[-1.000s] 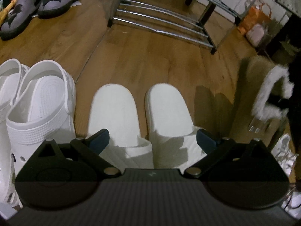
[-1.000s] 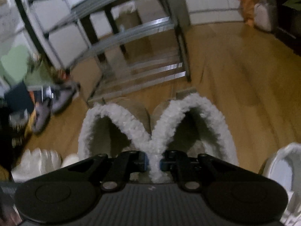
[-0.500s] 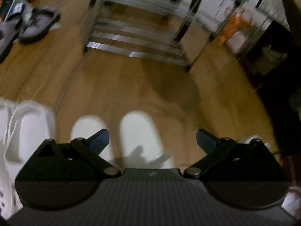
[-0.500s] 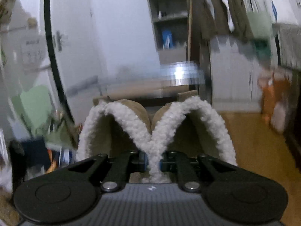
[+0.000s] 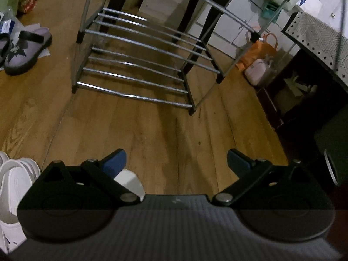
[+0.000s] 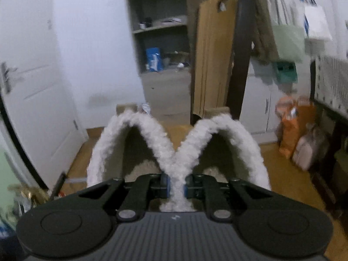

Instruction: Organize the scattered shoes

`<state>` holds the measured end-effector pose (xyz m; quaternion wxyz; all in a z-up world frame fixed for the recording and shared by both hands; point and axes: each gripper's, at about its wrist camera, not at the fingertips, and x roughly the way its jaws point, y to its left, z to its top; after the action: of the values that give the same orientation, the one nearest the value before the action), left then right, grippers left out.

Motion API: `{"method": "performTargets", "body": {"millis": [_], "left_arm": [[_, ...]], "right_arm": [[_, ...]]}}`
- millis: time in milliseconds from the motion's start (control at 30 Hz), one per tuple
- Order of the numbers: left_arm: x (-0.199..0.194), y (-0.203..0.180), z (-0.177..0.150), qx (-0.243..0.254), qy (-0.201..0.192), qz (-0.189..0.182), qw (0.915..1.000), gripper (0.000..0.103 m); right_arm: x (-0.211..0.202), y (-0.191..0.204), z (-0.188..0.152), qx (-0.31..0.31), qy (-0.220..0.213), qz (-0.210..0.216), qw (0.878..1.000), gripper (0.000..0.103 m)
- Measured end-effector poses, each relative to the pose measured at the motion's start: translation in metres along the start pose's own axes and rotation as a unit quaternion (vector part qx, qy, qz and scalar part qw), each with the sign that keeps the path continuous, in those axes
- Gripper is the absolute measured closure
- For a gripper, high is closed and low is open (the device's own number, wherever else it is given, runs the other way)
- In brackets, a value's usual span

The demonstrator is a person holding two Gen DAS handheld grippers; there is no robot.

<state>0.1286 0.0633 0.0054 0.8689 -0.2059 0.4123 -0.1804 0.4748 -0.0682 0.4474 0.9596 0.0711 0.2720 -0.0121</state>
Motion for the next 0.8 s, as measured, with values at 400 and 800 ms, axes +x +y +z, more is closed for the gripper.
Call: {"method": "performTargets", "body": {"millis": [400, 800], "left_arm": [[0.021, -0.004, -0.006, -0.005, 0.015, -0.011, 0.9998, 0.002], [-0.016, 0.063, -0.053, -0.02, 0.088, 0.171, 0.9812, 0.002]], "right_arm": [[-0.02, -0.009, -0.007, -0.119, -0.105, -0.004, 0.987, 0.012], [-0.071, -0.138, -0.3, -0.026, 0.122, 0.133, 0.983, 0.052]]}}
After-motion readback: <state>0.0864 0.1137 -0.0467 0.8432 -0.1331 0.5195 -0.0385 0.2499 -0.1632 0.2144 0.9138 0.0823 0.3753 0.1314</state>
